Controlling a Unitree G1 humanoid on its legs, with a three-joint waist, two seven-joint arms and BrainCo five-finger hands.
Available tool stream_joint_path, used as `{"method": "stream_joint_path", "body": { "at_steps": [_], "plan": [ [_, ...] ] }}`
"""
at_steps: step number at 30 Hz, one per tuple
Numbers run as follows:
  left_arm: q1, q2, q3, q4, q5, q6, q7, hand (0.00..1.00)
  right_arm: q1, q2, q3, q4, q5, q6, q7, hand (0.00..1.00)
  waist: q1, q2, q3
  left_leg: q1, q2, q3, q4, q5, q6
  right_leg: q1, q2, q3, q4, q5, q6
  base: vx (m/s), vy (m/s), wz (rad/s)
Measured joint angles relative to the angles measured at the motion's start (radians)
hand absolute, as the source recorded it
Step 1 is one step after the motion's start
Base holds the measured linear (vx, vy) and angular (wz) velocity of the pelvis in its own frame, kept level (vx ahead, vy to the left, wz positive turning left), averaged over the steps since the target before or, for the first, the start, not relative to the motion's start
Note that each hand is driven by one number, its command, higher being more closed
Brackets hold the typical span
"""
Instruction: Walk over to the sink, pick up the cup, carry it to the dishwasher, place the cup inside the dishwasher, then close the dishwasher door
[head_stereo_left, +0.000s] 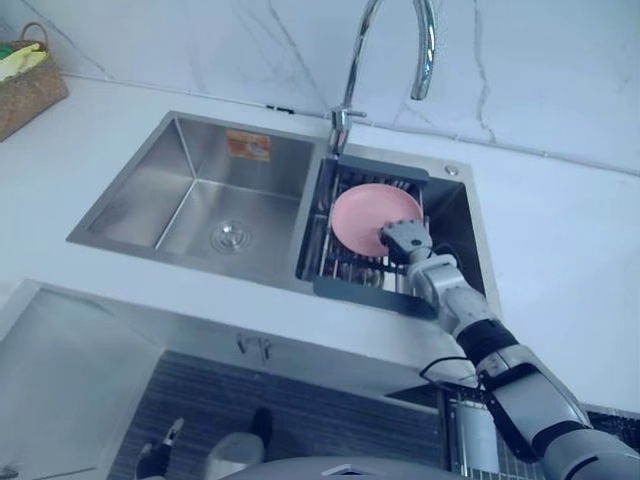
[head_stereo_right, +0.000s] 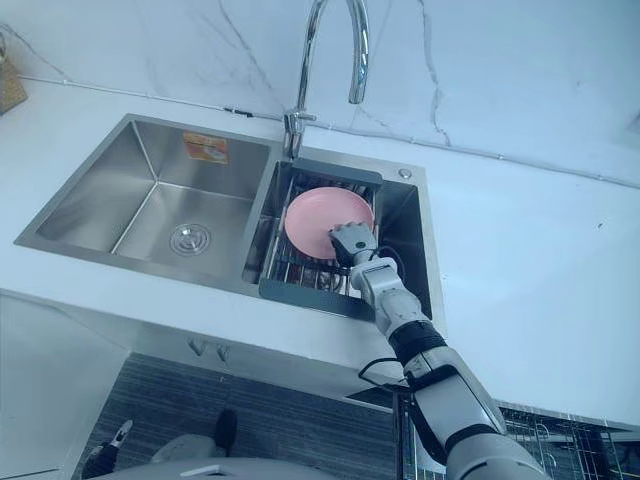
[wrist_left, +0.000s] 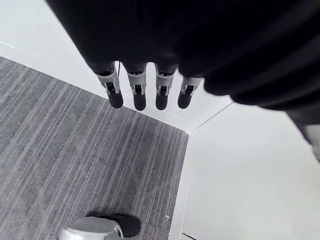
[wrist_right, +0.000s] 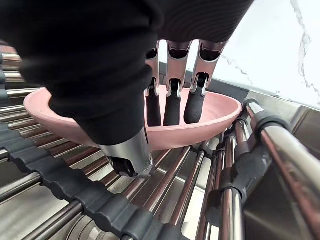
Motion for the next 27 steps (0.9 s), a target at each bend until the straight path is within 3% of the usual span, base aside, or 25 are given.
{"method": "stream_joint_path", "body": {
  "at_steps": [6,11,14,23,27],
  "plan": [
    [0.007,0.001,-0.028,-0.071,-0.037,0.046,0.0,0.0,0.012,-0.001,-0.011,-0.008,0.035,-0.002,-0.134,1.0,-0.01,0.003,0.004,-0.003,-0.002,0.001,0.0,0.001,0.002,-0.01,-0.004,0.003,0.003,0.001,0.001,0.0,0.0,0.0],
    [0.03,0.001,-0.029,-0.129,-0.037,0.05,0.003,0.0,0.031,-0.002,-0.121,-0.1,0.11,-0.023,-0.279,1.0,-0.022,0.017,0.014,-0.006,-0.005,0.003,0.0,0.002,0.003,-0.011,-0.007,0.008,0.003,0.004,0.006,0.0,-0.004,-0.01],
    [0.041,0.001,-0.035,-0.139,-0.037,0.05,0.01,0.0,0.035,-0.02,-0.138,-0.147,0.146,-0.036,-0.318,1.0,-0.031,0.018,0.015,-0.005,-0.004,0.008,0.001,0.001,0.003,-0.012,-0.007,0.016,0.003,0.004,0.007,0.01,-0.018,-0.05],
    [0.051,0.0,-0.046,-0.146,-0.037,0.025,0.017,0.0,0.061,-0.03,-0.159,-0.21,0.201,-0.103,-0.307,1.0,-0.038,0.022,0.017,0.003,0.008,0.028,0.001,0.001,0.002,-0.02,-0.001,0.039,0.01,0.007,0.005,-0.02,-0.023,-0.08],
    [0.067,0.0,-0.047,-0.143,-0.037,0.02,0.031,0.0,0.086,-0.062,-0.157,-0.241,0.238,-0.126,-0.254,1.0,-0.035,0.027,0.019,0.002,0.009,0.029,0.001,0.001,0.002,-0.021,-0.001,0.043,0.009,0.007,0.005,0.0,0.0,0.0]
  ]
}}
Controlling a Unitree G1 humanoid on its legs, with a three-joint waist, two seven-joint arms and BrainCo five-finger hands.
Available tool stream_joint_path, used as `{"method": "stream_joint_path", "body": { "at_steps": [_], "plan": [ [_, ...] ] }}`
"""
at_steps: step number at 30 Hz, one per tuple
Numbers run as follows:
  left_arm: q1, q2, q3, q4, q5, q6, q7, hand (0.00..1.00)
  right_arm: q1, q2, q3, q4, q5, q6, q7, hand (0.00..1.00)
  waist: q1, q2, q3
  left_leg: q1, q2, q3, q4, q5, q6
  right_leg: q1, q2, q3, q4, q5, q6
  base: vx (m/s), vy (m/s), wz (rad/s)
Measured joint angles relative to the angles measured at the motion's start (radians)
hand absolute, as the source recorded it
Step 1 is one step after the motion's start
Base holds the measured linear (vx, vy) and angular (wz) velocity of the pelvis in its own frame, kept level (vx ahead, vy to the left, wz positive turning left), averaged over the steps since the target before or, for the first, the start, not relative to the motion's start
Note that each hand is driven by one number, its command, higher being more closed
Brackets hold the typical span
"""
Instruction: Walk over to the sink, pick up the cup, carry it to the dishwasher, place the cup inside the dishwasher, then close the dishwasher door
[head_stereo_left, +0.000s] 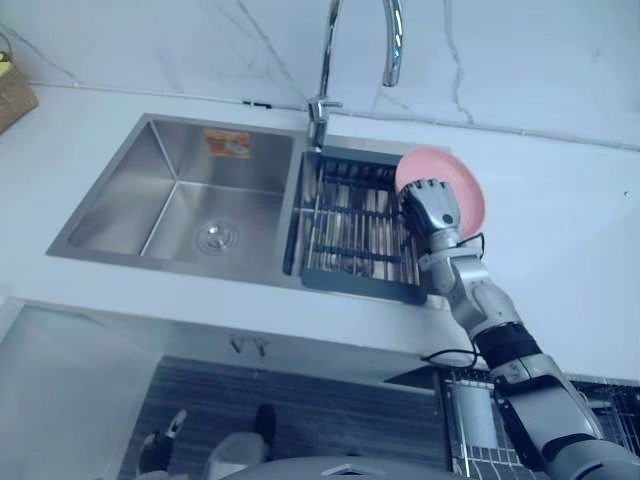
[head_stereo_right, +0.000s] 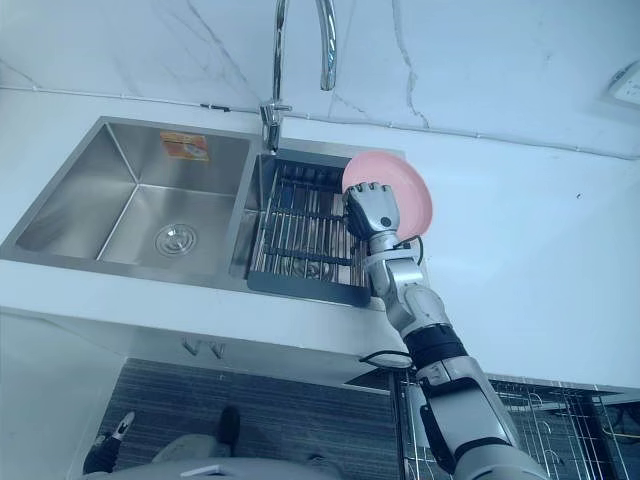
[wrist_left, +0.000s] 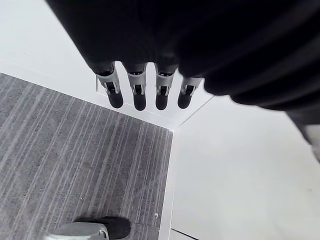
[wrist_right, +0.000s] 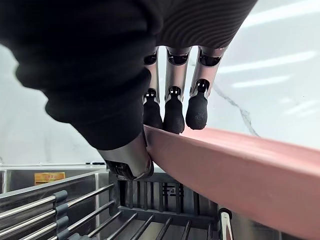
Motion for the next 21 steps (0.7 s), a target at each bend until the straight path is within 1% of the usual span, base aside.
{"method": "stream_joint_path", "body": {
  "at_steps": [4,11,13,14,19,21],
  "plan": [
    [0.007,-0.001,-0.002,0.01,0.0,-0.007,0.0,0.0,0.004,-0.003,0.0,-0.005,0.001,-0.013,0.026,1.0,0.0,0.0,0.0,0.0,0.0,0.0,0.0,0.0,0.0,0.0,0.001,0.002,-0.003,0.0,0.0,0.0,0.0,0.0],
    [0.007,-0.001,-0.016,0.012,0.0,-0.019,0.001,0.0,0.004,-0.01,0.016,-0.008,0.031,-0.068,0.073,1.0,0.003,0.0,0.0,0.0,0.001,0.001,0.0,0.0,0.0,-0.001,0.002,0.005,-0.003,0.001,0.0,0.0,0.0,0.0],
    [0.007,-0.001,-0.016,0.021,0.0,-0.027,0.001,0.0,0.004,-0.03,0.046,-0.024,0.036,-0.079,0.077,1.0,0.005,0.0,0.0,-0.001,0.001,0.001,0.0,0.0,0.0,-0.006,0.002,0.006,-0.002,0.001,-0.001,0.0,0.0,0.0],
    [0.008,-0.001,-0.015,0.031,0.0,-0.031,0.001,0.0,0.006,-0.034,0.05,-0.046,0.036,-0.092,0.09,1.0,0.005,0.0,0.0,-0.001,0.001,0.002,0.0,0.0,0.0,-0.007,0.002,0.008,-0.002,0.002,-0.001,-0.01,-0.008,-0.04],
    [0.009,-0.001,-0.015,0.038,0.0,-0.048,0.002,0.0,0.006,-0.034,0.055,-0.099,0.038,-0.124,0.095,1.0,0.009,0.0,-0.001,-0.002,0.001,0.002,0.0,0.0,0.0,-0.009,0.002,0.011,-0.003,0.004,-0.001,0.0,-0.002,-0.01],
    [0.009,-0.001,-0.015,0.043,0.0,-0.051,0.003,0.0,0.006,-0.036,0.079,-0.133,0.038,-0.135,0.1,1.0,0.008,0.0,-0.001,-0.002,0.001,0.002,0.0,0.0,0.0,-0.01,0.003,0.012,-0.003,0.004,0.0,0.0,0.0,0.0]
  ]
}}
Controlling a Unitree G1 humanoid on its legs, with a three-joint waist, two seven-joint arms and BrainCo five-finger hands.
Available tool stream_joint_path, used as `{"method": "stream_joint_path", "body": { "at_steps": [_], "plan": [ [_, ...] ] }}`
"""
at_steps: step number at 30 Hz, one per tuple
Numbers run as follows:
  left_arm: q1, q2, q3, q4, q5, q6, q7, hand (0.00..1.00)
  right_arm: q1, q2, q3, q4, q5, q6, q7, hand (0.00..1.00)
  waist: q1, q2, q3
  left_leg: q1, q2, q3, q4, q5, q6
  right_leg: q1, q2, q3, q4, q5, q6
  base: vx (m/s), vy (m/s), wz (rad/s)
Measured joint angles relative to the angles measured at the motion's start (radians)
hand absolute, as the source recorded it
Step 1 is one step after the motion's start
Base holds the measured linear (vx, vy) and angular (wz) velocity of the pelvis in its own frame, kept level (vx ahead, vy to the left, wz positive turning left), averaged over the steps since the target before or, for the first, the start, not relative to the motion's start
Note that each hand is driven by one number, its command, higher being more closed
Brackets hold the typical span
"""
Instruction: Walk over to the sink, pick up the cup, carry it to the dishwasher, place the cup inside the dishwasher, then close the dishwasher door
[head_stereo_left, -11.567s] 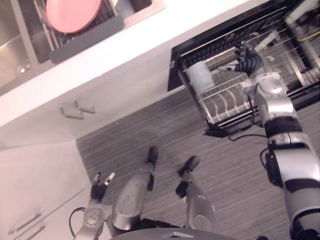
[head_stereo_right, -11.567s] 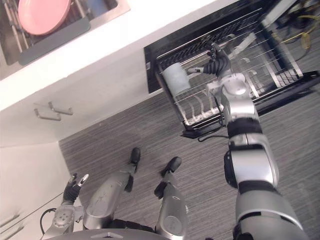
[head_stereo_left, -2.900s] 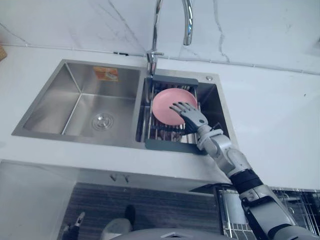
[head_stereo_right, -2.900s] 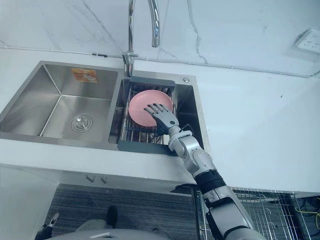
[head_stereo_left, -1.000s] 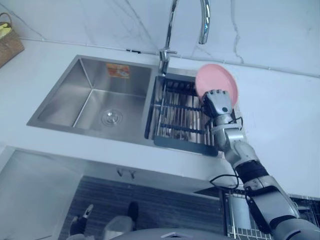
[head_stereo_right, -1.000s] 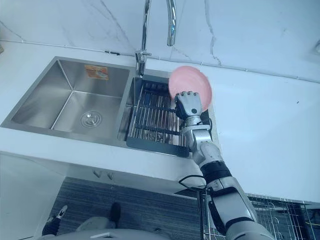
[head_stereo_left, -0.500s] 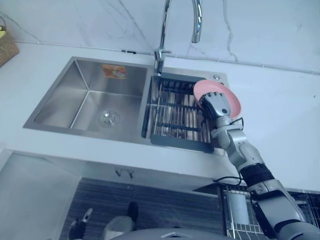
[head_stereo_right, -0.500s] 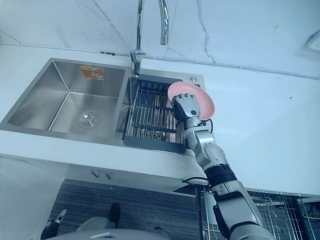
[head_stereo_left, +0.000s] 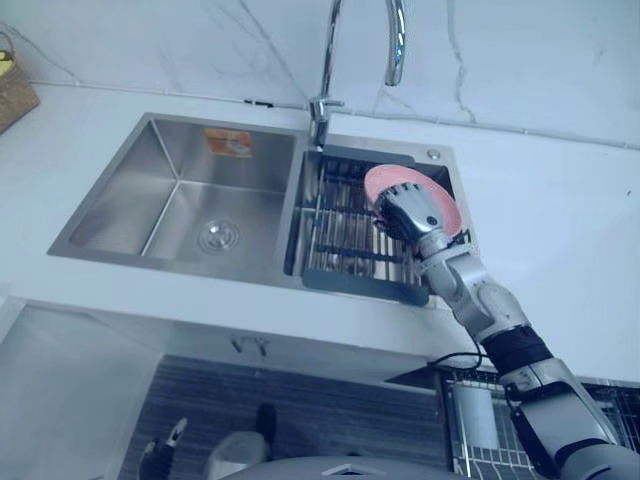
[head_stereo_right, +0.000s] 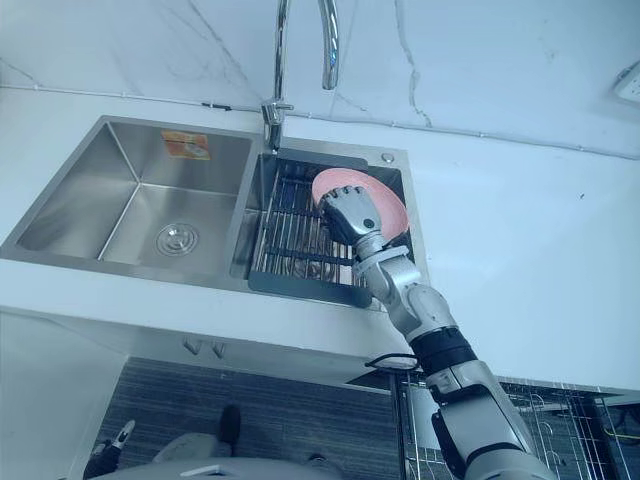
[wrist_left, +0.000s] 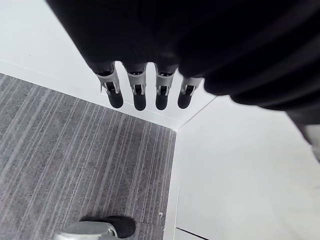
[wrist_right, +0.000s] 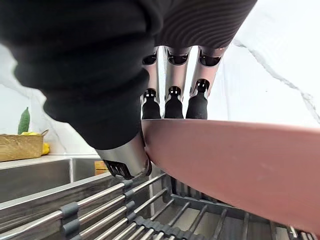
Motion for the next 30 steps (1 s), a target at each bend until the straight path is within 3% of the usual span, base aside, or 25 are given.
{"method": "stream_joint_path", "body": {
  "at_steps": [12,30],
  "plan": [
    [-0.002,-0.004,0.004,0.049,0.001,-0.057,0.02,0.0,0.003,-0.001,0.058,-0.112,0.002,-0.06,0.068,1.0,0.003,-0.013,-0.04,-0.017,0.016,0.011,0.001,0.005,-0.001,-0.021,0.013,0.017,0.004,0.009,-0.013,0.0,-0.004,-0.02],
    [-0.008,-0.023,0.078,0.126,0.006,-0.12,0.029,0.0,0.006,0.0,0.085,-0.166,0.039,-0.061,0.086,1.0,0.001,-0.034,-0.07,-0.021,0.039,0.022,0.0,0.017,-0.008,-0.044,0.028,0.036,0.014,0.008,-0.032,-0.02,-0.002,-0.02]
  ]
}}
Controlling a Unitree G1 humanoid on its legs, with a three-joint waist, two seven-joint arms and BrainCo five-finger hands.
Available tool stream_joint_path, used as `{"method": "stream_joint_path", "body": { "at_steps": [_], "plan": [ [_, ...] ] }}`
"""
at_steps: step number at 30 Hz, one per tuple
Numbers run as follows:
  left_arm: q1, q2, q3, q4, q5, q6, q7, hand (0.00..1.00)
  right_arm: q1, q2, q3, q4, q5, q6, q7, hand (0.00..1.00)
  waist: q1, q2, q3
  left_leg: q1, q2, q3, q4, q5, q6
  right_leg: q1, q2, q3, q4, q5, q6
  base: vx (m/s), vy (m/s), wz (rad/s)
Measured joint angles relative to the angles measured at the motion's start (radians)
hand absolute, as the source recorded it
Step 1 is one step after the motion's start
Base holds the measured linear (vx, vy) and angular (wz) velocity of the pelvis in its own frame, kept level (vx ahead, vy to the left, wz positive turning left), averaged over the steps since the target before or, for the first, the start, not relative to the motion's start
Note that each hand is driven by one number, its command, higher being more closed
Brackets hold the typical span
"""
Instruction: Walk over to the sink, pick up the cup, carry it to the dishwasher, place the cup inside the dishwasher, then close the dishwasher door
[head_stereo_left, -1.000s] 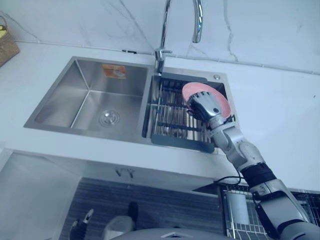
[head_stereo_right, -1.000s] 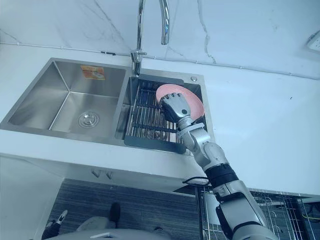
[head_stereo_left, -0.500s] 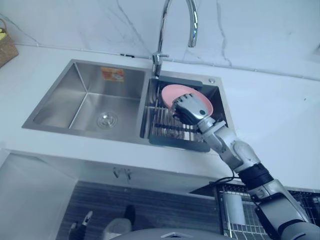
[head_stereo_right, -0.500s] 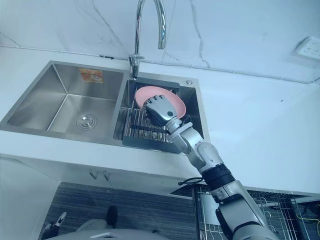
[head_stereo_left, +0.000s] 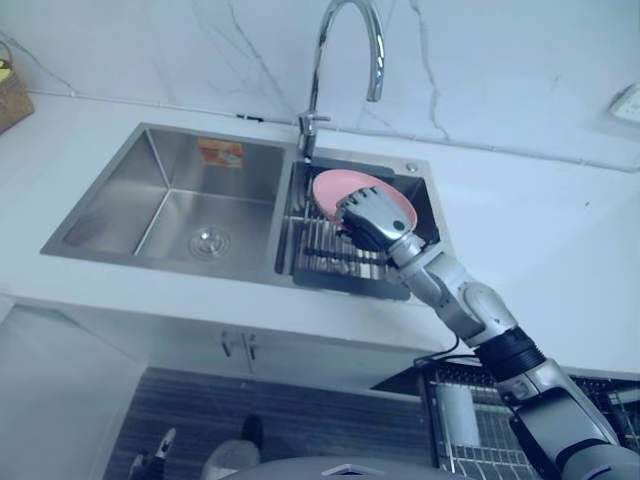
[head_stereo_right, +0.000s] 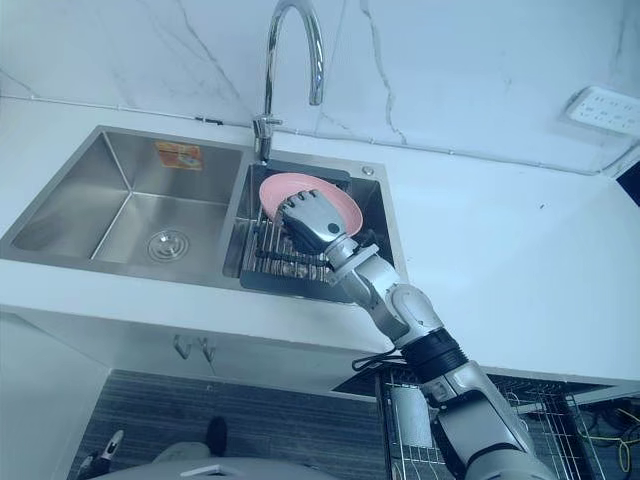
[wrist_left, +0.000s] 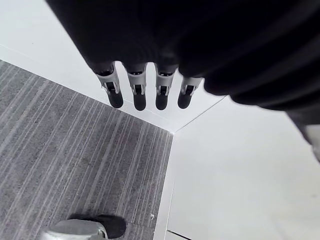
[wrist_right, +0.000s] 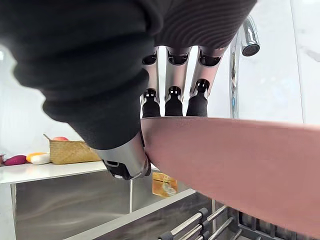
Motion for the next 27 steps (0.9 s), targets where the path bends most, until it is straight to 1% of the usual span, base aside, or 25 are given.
{"method": "stream_joint_path", "body": {
  "at_steps": [3,7,9,14,17,18,21,24,26,27],
  "plan": [
    [-0.009,0.001,0.003,0.024,0.017,-0.007,0.006,0.0,0.003,0.004,0.0,0.001,0.003,-0.001,0.028,1.0,0.0,-0.001,0.0,0.002,0.001,0.0,0.0,0.0,-0.001,0.004,0.006,-0.001,-0.005,0.002,0.0,0.0,0.0,0.0],
    [-0.01,0.0,0.025,0.041,0.017,-0.024,0.008,0.0,0.023,0.024,0.003,0.026,0.033,-0.025,0.043,1.0,0.001,-0.001,0.0,0.003,0.0,-0.002,0.0,0.001,-0.002,0.008,0.007,-0.003,-0.008,0.003,0.002,0.0,0.0,0.0],
    [-0.011,0.002,0.044,0.06,0.018,-0.031,0.01,0.0,0.024,0.04,0.005,0.049,0.04,-0.028,0.062,1.0,0.001,-0.001,0.0,0.003,-0.001,-0.003,0.0,0.001,-0.002,0.009,0.007,-0.004,-0.009,0.004,0.003,0.0,0.0,0.0],
    [-0.016,0.002,0.063,0.078,0.022,-0.033,0.01,0.0,0.025,0.045,0.04,0.111,0.044,-0.032,0.065,1.0,0.011,-0.002,0.001,-0.001,-0.006,-0.012,-0.001,0.001,-0.001,0.011,0.005,-0.011,-0.014,0.005,0.005,0.0,0.004,0.06],
    [-0.017,0.005,0.084,0.078,0.036,-0.044,0.01,0.0,0.025,0.054,0.039,0.15,0.043,-0.029,0.061,1.0,0.014,-0.003,0.001,-0.013,-0.006,-0.027,-0.001,0.003,-0.001,0.008,0.004,-0.027,-0.016,0.005,0.005,0.0,0.001,0.13],
    [-0.016,0.004,0.086,0.079,0.037,-0.047,0.01,0.0,0.024,0.058,0.039,0.167,0.043,-0.025,0.06,0.0,0.018,-0.004,0.006,-0.016,-0.006,-0.029,-0.001,0.003,-0.001,0.007,0.004,-0.029,-0.018,0.005,0.005,0.0,0.003,0.09],
    [-0.017,0.004,0.087,0.094,0.037,-0.051,0.01,0.0,0.023,0.063,0.039,0.197,0.041,-0.021,0.055,0.0,0.025,-0.01,0.015,-0.019,-0.006,-0.031,-0.001,-0.001,-0.007,0.007,0.004,-0.033,-0.021,0.005,0.005,0.01,-0.002,0.03],
    [-0.018,0.004,0.088,0.094,0.037,-0.055,0.01,0.0,0.021,0.066,0.036,0.235,0.039,-0.015,0.031,0.0,0.024,-0.014,0.022,-0.025,-0.008,-0.037,0.0,-0.001,-0.007,0.006,0.004,-0.038,-0.026,0.005,0.005,0.03,-0.004,0.05],
    [-0.023,0.004,0.088,0.094,0.037,-0.062,0.01,0.0,0.017,0.066,0.031,0.249,0.04,0.001,0.024,0.0,0.023,-0.014,0.026,-0.03,-0.011,-0.04,0.0,0.003,-0.001,0.007,0.004,-0.041,-0.027,0.006,0.006,0.04,-0.003,0.05],
    [-0.03,0.004,0.088,0.094,0.037,-0.066,0.01,0.0,0.016,0.066,0.029,0.259,0.04,0.017,0.019,0.0,0.023,-0.013,0.03,-0.03,-0.012,-0.041,0.0,0.003,-0.001,0.008,0.004,-0.044,-0.027,0.006,0.006,0.03,-0.005,0.03]
  ]
}}
